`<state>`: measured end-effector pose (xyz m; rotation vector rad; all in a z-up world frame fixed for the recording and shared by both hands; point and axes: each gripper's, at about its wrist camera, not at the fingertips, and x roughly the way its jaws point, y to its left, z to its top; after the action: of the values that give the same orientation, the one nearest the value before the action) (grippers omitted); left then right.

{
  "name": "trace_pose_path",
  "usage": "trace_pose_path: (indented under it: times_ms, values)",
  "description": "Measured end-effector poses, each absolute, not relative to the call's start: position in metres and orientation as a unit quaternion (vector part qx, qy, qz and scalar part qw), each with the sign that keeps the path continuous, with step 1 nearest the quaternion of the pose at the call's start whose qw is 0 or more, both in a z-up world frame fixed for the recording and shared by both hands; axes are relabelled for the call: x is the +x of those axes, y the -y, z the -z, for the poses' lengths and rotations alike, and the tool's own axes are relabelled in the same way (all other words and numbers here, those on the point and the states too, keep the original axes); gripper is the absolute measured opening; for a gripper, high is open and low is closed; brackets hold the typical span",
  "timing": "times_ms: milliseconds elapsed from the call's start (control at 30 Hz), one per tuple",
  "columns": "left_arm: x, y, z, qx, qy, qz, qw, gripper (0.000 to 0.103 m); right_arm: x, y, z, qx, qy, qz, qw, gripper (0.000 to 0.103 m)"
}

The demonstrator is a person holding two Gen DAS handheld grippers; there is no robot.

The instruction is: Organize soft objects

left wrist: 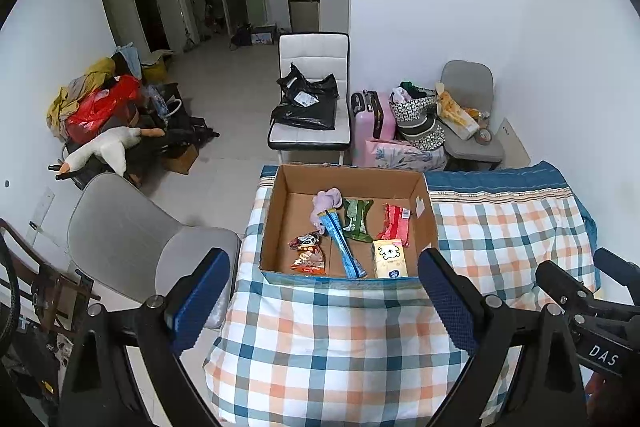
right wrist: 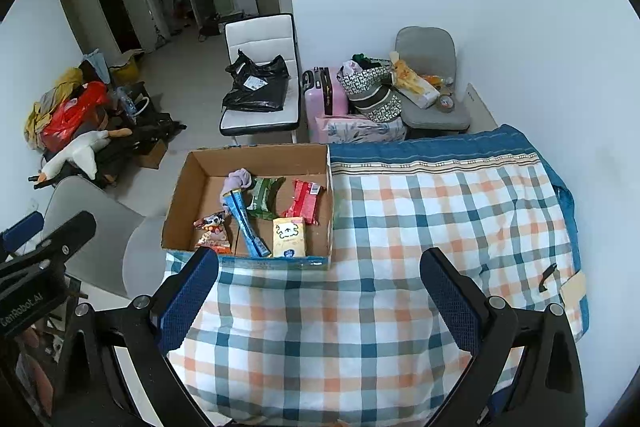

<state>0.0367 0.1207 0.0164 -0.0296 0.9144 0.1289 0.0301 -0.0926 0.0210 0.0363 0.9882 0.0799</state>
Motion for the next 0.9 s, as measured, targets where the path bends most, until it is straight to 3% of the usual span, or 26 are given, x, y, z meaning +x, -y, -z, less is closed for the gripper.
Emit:
trace_pose_path:
  times_ms: [900]
  values:
    - [0.025,-0.116,-0.035,-0.010,-0.436,-0.068,0.897,0.096,0.019,0.104,-0.052,0.005,-0.453,-0.015,0.891,0.103]
